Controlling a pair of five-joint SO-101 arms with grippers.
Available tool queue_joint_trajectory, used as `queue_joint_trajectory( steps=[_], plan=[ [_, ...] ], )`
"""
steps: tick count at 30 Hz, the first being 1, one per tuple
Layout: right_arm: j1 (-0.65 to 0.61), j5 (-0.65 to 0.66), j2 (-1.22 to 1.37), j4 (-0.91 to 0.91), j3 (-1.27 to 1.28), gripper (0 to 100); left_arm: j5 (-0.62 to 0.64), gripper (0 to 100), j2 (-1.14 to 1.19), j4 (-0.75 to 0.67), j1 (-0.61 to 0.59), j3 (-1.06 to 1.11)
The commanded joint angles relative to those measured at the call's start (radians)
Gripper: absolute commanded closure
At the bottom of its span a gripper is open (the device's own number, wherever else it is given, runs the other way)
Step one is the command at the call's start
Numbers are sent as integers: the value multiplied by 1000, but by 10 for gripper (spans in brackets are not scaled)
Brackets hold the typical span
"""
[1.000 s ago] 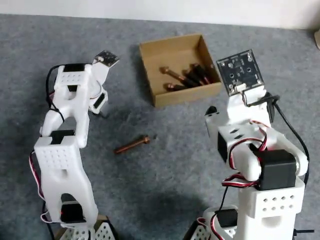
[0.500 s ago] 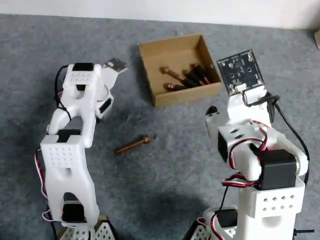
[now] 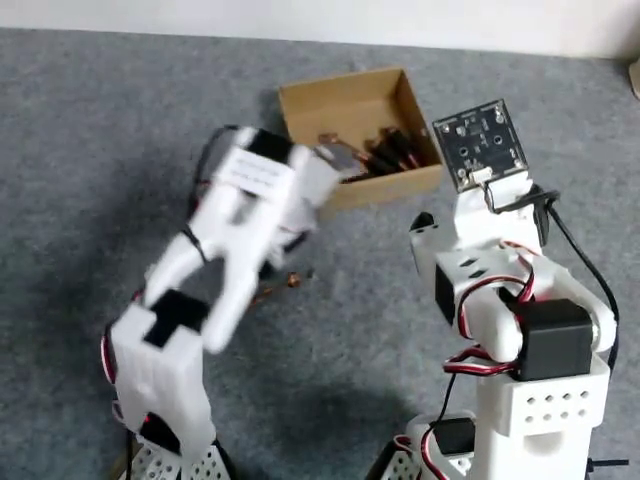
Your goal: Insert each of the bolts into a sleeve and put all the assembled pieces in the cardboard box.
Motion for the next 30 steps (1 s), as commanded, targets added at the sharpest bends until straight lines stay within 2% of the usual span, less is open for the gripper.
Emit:
queue_joint_trajectory(
  steps=[1, 4, 10, 13, 16, 19, 21, 25, 28, 30],
  plan=[
    [45, 12, -10, 5, 2, 595, 23, 995, -150, 20, 163, 105],
    [97, 12, -10, -1, 2, 595, 41, 995, -189, -5, 226, 205],
    [145, 14, -10, 7, 4, 595, 38, 989, -188, -226, 249, 380],
    [143, 14, -10, 4, 45, 595, 37, 902, -188, -259, 286, 440],
    [142, 14, -10, -4, 99, 595, 41, 752, -191, -258, 334, 469],
    [143, 14, -10, -4, 124, 595, 41, 683, -200, -258, 348, 463],
    [145, 14, -10, -4, 125, 595, 37, 700, -219, -252, 343, 424],
    [145, 14, -12, -1, 128, 595, 35, 771, -326, -115, 291, 259],
    [145, 14, -12, -2, 130, 595, 34, 785, -415, -9, 208, 97],
    [140, 8, -12, -2, 131, 595, 34, 785, -461, 9, 136, 39]
  ],
)
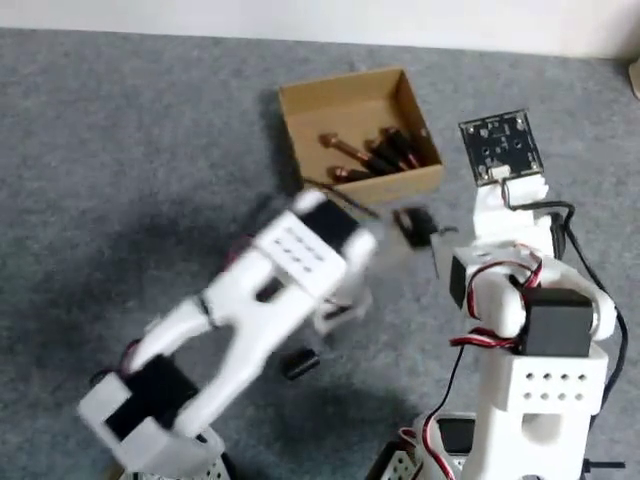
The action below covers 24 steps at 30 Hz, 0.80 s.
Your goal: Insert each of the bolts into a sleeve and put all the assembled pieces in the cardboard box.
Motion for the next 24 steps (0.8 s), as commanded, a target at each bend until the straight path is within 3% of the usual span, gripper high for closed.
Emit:
queue_joint_trajectory(
  steps=[1, 5, 7, 14, 24],
  plan=[
    [2, 6, 1, -2, 1, 595, 2, 785, -117, 46, -133, -137],
    [-27, 6, 1, -4, 27, 595, -5, 785, -97, 46, -265, -82],
    [-53, 6, 1, -7, 76, 595, -69, 785, -48, 35, -297, -15],
    [-62, 5, 1, -111, 236, 595, -140, 786, 125, -195, -329, 165],
    [-51, 5, 1, -125, 255, 595, -203, 786, 321, -347, -337, 170]
  ],
)
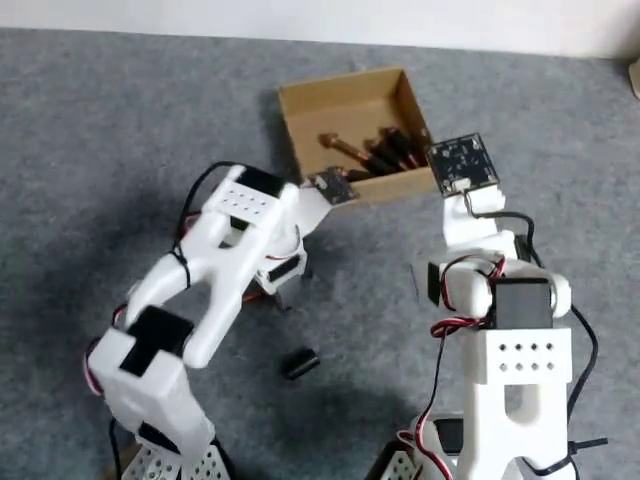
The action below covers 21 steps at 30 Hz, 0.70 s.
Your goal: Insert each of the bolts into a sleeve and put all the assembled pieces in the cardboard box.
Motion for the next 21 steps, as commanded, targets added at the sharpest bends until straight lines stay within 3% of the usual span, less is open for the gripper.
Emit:
queue_joint_trajectory(
  steps=[1, 12, 14, 16, 21],
  plan=[
    [5, 5, -7, -28, 2, 595, -12, 786, 47, -55, -30, -5],
    [5, 5, -7, -28, 2, 595, -12, 793, 177, -103, -22, -5],
    [5, 5, -7, -28, 2, 595, -12, 857, 180, -103, -21, -1],
    [5, 5, -7, -28, 2, 595, -12, 1000, 180, -103, -21, 2],
    [5, 5, -7, -28, 4, 595, -8, 992, 170, 9, -12, -24]
  ],
)
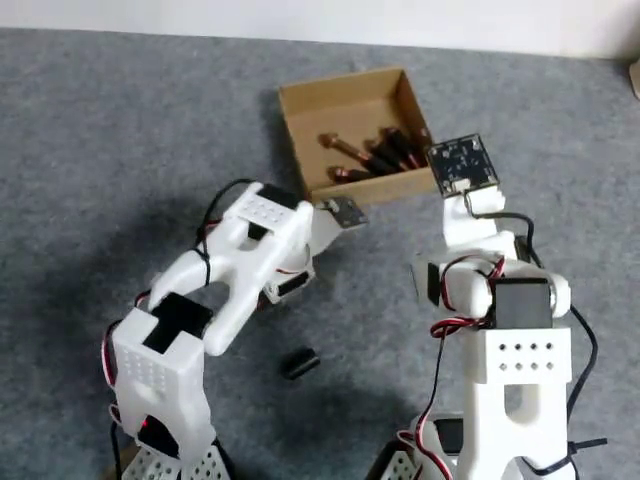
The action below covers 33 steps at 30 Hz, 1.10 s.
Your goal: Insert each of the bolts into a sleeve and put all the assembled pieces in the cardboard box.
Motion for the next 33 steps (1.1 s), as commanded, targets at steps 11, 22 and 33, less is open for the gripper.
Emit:
queue_joint_trajectory(
  steps=[11, 22, 33],
  plan=[
    [7, 5, -7, -21, -2, 595, 359, 995, -246, 322, 119, -254],
    [151, 12, -7, -28, -2, 595, 612, 995, -315, 222, 344, -295],
    [193, 11, -7, -31, -2, 595, 910, 995, -168, -359, 496, -140]
  ],
)
